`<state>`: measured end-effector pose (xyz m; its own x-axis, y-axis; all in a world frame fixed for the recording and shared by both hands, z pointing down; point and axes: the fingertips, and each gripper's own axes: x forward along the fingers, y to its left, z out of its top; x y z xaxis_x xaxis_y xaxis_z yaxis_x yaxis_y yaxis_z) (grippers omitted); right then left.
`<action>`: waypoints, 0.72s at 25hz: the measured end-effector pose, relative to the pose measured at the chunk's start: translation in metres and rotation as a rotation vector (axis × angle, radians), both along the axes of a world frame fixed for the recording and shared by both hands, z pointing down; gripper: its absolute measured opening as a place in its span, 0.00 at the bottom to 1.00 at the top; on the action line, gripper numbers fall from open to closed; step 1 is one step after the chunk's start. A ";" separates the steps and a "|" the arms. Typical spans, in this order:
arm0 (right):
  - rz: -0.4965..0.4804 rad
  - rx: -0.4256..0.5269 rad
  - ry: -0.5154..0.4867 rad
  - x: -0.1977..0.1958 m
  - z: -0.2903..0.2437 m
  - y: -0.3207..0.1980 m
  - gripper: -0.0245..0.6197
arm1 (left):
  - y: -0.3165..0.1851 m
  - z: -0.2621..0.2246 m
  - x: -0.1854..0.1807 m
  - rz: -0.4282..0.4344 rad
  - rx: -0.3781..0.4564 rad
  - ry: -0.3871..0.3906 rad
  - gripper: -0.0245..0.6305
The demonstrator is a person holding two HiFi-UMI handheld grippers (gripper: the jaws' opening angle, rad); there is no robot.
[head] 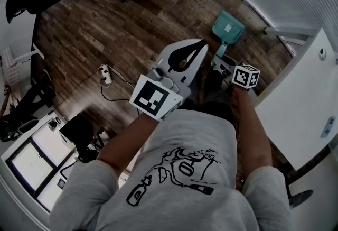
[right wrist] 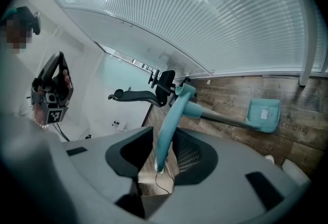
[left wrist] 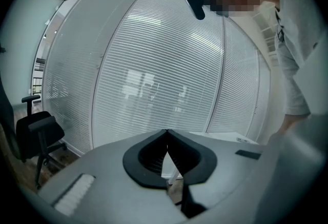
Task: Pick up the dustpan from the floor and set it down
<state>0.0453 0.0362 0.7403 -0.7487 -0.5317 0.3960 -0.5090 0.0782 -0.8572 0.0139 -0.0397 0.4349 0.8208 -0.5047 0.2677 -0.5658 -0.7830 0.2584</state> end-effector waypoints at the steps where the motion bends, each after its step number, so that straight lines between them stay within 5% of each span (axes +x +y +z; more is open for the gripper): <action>1: -0.001 -0.001 -0.004 -0.001 0.000 0.001 0.19 | 0.000 0.000 0.000 0.001 0.000 -0.001 0.04; 18: -0.040 -0.091 -0.006 -0.003 0.011 0.021 0.30 | -0.001 -0.004 0.001 0.003 0.008 0.010 0.04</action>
